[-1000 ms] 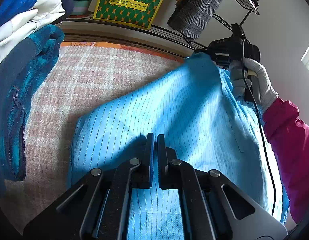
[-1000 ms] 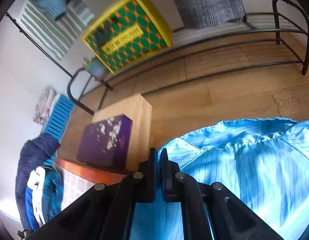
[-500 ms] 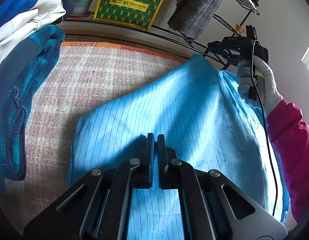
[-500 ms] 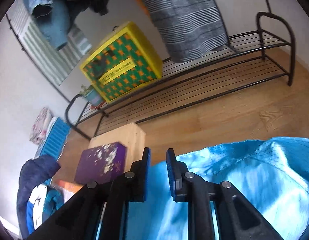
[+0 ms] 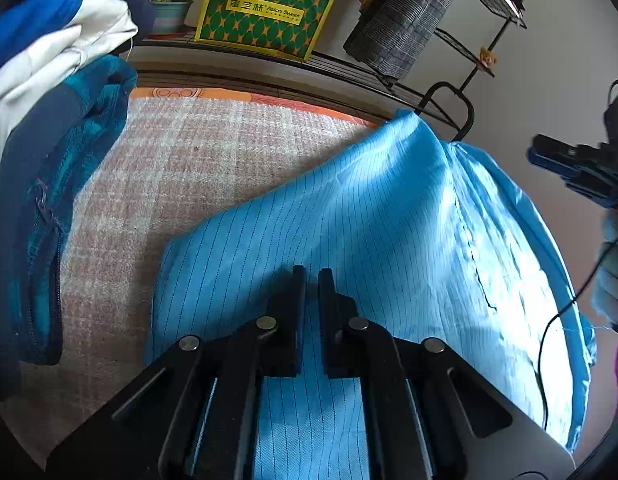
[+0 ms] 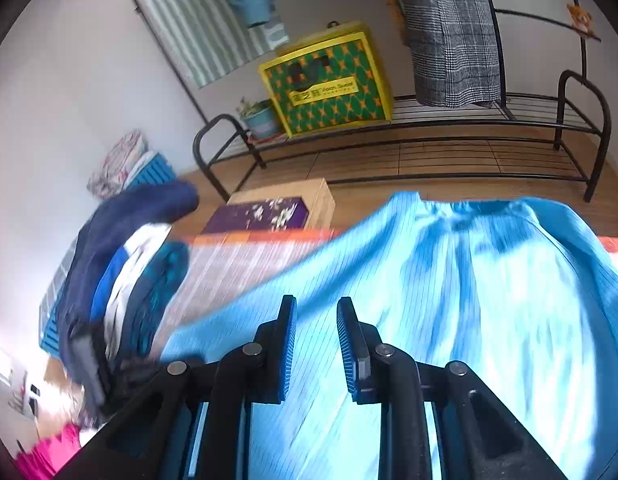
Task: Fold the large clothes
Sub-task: 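Open the left tool and lay the narrowed coat flat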
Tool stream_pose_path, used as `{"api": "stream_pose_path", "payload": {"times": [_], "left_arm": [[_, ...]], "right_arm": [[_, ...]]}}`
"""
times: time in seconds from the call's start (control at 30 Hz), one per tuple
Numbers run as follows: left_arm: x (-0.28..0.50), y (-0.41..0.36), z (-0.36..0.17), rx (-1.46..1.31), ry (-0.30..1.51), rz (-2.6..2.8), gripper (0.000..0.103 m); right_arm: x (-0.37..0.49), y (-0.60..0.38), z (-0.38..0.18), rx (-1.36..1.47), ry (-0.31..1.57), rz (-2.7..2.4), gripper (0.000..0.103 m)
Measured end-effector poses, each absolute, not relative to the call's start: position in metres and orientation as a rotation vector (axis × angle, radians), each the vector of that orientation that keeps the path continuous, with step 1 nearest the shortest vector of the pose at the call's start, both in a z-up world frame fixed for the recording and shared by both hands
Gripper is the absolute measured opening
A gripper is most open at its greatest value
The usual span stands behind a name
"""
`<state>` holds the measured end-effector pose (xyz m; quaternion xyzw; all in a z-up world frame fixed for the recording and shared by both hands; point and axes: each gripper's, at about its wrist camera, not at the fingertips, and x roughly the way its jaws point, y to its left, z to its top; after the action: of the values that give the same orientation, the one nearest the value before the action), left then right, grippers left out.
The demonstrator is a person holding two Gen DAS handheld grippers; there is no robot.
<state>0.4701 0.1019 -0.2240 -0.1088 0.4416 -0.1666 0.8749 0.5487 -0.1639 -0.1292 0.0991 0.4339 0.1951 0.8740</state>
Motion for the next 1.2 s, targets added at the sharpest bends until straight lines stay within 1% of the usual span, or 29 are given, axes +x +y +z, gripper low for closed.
{"api": "stream_pose_path", "payload": {"times": [0.03, 0.1, 0.17, 0.3, 0.37, 0.43, 0.47, 0.57, 0.6, 0.63, 0.67, 0.7, 0.73, 0.8, 0.9, 0.97, 1.03, 1.1, 1.2], "left_arm": [[0.467, 0.1, -0.221, -0.206, 0.945, -0.348, 0.005], [0.448, 0.107, -0.209, -0.261, 0.993, -0.39, 0.005], [0.42, 0.122, -0.189, -0.304, 0.984, -0.398, 0.005], [0.345, 0.155, -0.134, -0.281, 0.944, -0.388, 0.006], [0.302, 0.173, -0.105, -0.291, 0.915, -0.391, 0.015], [0.257, 0.188, -0.075, -0.315, 0.882, -0.39, 0.039], [0.235, 0.196, -0.061, -0.327, 0.861, -0.392, 0.042], [0.17, 0.213, -0.025, -0.314, 0.811, -0.38, 0.044], [0.151, 0.217, -0.018, -0.318, 0.797, -0.371, 0.053], [0.132, 0.221, -0.015, -0.333, 0.784, -0.361, 0.065], [0.114, 0.225, -0.017, -0.353, 0.776, -0.35, 0.069], [0.099, 0.226, -0.023, -0.37, 0.78, -0.346, 0.07], [0.088, 0.225, -0.033, -0.383, 0.796, -0.349, 0.07], [0.073, 0.223, -0.06, -0.417, 0.834, -0.344, 0.07], [0.065, 0.221, -0.11, -0.509, 0.9, -0.313, 0.07], [0.064, 0.219, -0.139, -0.551, 0.924, -0.284, 0.07], [0.068, 0.22, -0.17, -0.651, 0.96, -0.284, 0.07], [0.076, 0.221, -0.197, -0.749, 0.998, -0.279, 0.07], [0.088, 0.216, -0.222, -0.808, 1.032, -0.277, 0.07]], "right_arm": [[0.531, -0.162, -0.12, 0.193, 0.909, 0.416, 0.028], [0.494, -0.158, -0.101, 0.136, 0.899, 0.419, 0.028], [0.456, -0.157, -0.079, 0.098, 0.874, 0.43, 0.028], [0.38, -0.165, -0.029, 0.142, 0.804, 0.475, 0.031], [0.343, -0.167, -0.004, 0.144, 0.767, 0.482, 0.033], [0.309, -0.169, 0.021, 0.147, 0.731, 0.497, 0.034], [0.294, -0.169, 0.032, 0.148, 0.718, 0.507, 0.035], [0.248, -0.168, 0.059, 0.122, 0.683, 0.522, 0.041], [0.235, -0.166, 0.065, 0.117, 0.677, 0.534, 0.046], [0.224, -0.164, 0.069, 0.114, 0.673, 0.546, 0.051], [0.215, -0.162, 0.071, 0.113, 0.673, 0.554, 0.052], [0.206, -0.158, 0.071, 0.109, 0.673, 0.563, 0.053], [0.2, -0.154, 0.068, 0.103, 0.672, 0.573, 0.056], [0.19, -0.145, 0.059, 0.09, 0.674, 0.578, 0.061], [0.185, -0.133, 0.039, 0.097, 0.709, 0.587, 0.064], [0.184, -0.125, 0.026, 0.096, 0.73, 0.59, 0.07], [0.186, -0.115, 0.015, 0.071, 0.741, 0.582, 0.081], [0.193, -0.103, 0.004, 0.047, 0.765, 0.57, 0.082], [0.214, -0.083, -0.014, 0.056, 0.819, 0.583, 0.082]]}}
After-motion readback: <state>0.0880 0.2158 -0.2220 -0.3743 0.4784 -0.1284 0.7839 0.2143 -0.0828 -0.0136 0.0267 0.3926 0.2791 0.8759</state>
